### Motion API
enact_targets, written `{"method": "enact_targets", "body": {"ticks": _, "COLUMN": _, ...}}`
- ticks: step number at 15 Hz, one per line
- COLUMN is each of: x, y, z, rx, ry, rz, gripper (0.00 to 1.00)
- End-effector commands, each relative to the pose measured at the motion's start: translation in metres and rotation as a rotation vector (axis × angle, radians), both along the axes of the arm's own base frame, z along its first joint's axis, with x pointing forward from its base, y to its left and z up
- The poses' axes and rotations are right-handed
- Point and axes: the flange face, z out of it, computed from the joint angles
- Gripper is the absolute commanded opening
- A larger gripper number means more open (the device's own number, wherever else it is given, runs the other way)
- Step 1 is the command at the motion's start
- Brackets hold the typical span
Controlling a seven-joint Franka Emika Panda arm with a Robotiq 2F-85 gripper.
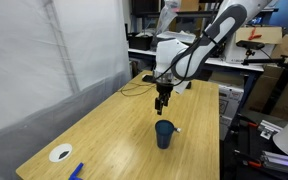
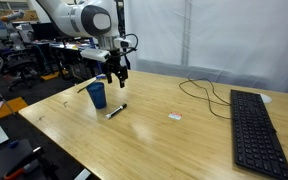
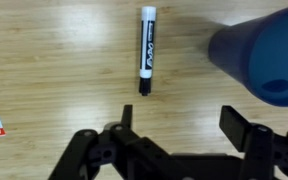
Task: Remove the marker from the blue cup
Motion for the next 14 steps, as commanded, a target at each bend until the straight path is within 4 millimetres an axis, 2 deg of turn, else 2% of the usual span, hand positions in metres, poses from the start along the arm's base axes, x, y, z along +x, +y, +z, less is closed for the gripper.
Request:
{"method": "enact_targets", "body": {"ticks": 1, "x": -0.008, "y": 0.003, "z": 0.026, "rx": 0.013, "ry": -0.069, "rz": -0.023, "gripper": 1.00}}
{"method": "enact_targets", "body": {"ticks": 4, "x": -0.011, "y": 0.004, "z": 0.041, "rx": 0.015, "ry": -0.101, "rz": -0.023, "gripper": 1.00}}
{"method": "enact_targets", "body": {"ticks": 14, "x": -0.028, "y": 0.017, "z": 0.068, "rx": 0.024, "ry": -0.165, "rz": -0.002, "gripper": 1.00}}
